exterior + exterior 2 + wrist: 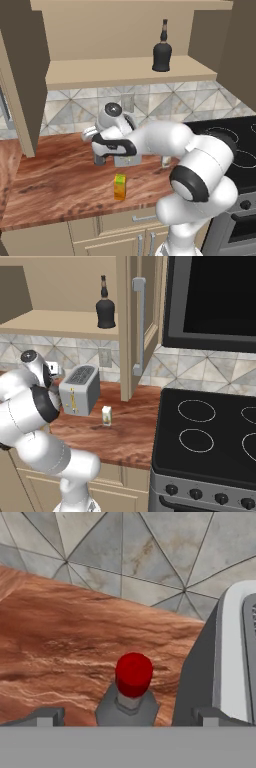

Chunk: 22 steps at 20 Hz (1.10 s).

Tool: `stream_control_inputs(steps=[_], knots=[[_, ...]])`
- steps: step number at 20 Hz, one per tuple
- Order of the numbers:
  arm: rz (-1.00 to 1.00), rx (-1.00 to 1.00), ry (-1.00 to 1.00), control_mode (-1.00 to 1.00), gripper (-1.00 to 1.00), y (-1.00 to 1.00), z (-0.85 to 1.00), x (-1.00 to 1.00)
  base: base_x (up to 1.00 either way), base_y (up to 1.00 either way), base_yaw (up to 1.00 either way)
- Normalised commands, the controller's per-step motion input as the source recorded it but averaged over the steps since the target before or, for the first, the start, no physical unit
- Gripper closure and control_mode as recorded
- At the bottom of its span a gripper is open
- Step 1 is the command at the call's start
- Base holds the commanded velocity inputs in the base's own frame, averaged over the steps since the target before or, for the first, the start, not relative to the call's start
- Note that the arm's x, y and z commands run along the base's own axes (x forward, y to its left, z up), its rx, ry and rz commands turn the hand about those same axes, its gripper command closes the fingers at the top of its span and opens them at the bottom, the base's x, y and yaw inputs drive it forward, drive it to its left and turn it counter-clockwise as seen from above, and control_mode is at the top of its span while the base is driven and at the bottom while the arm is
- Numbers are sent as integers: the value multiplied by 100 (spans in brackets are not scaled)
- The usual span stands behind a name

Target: Sort all alcoholic drinks to one cabinet, and non-alcoholic drinks to the other.

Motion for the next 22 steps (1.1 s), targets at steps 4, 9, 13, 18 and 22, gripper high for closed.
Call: stream_control_inputs(steps=[4,9,13,18,22], knots=[[0,0,2,-100,-100,2,-15,17,0,0,0],[0,0,2,-100,-100,4,-16,16,0,0,0],[0,0,0,-100,-100,9,-16,13,0,0,0],[0,0,0,-100,-100,11,-14,13,0,0,0],[0,0,0,-100,-100,6,-11,13,0,0,0]])
